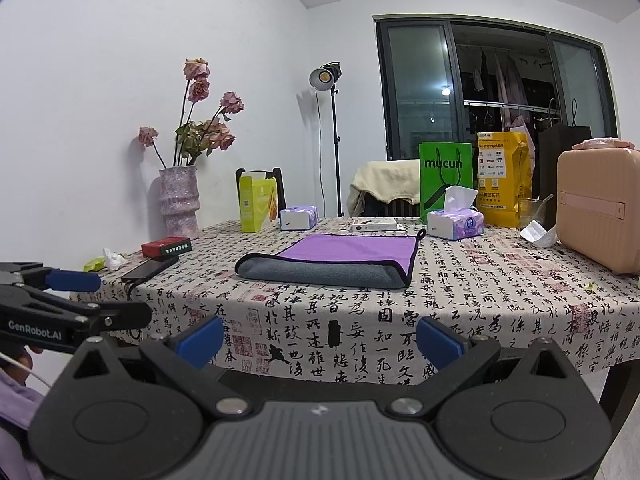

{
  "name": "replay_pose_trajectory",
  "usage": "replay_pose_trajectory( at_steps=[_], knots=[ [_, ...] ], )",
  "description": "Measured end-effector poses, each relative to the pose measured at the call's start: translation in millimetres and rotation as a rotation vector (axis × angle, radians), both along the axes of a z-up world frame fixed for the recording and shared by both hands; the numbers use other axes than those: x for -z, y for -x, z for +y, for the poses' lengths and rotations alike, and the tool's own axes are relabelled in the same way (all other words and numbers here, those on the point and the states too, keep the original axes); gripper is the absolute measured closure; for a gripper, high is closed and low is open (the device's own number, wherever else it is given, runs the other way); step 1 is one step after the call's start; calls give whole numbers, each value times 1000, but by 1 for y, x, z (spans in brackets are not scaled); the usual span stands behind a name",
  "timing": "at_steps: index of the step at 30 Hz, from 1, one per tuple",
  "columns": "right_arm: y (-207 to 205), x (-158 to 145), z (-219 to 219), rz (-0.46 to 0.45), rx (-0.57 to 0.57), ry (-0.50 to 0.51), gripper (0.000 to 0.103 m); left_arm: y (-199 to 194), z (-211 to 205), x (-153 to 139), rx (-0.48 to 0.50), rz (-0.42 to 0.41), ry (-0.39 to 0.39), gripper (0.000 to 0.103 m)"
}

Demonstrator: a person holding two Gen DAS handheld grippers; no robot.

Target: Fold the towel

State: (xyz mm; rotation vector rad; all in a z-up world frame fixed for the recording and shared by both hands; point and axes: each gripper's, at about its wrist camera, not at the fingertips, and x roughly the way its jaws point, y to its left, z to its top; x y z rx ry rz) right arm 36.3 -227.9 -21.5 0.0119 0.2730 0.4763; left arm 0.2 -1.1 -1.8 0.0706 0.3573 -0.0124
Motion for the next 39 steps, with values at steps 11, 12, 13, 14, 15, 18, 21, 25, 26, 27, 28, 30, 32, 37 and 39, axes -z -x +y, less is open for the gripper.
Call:
replay_pose_trajectory(
  at_steps=[11,12,13,14,15,18,21,25,26,27,28,30,32,37,39],
  knots=[
    [0,2,1,2,2,-1,0,0,0,0,0,-1,-2,0],
    [1,2,1,2,1,0,0,0,0,0,0,-1,-2,0],
    [1,3,1,2,1,0,0,0,0,0,-1,-1,-2,0],
    [0,2,1,2,1,-1,0,0,0,0,-1,-1,-2,0],
    [0,2,1,2,1,-1,0,0,0,0,0,-1,-2,0],
    [0,3,2,3,0,0,0,0,0,0,0,-1,-2,0],
    [0,3,2,3,1,-1,0,0,0,0,0,0,-1,0],
    [0,3,1,7,1,-1,0,0,0,0,-1,0,-1,0],
    [-1,3,1,6,1,0,0,0,0,0,-1,0,-1,0],
    [-1,3,1,6,2,-1,0,0,0,0,-1,0,-2,0],
    [-1,3,1,6,2,-1,0,0,0,0,-1,0,-1,0],
    [-1,3,1,7,1,-1,0,0,0,0,-1,1,-1,0],
    [-1,2,1,7,-2,-1,0,0,0,1,0,2,-1,0],
    [-2,4,2,13,-5,-3,0,-3,-1,8,-3,21,3,0],
    [-3,5,1,18,-3,-2,0,-6,-1,11,-3,26,-1,0]
  ],
)
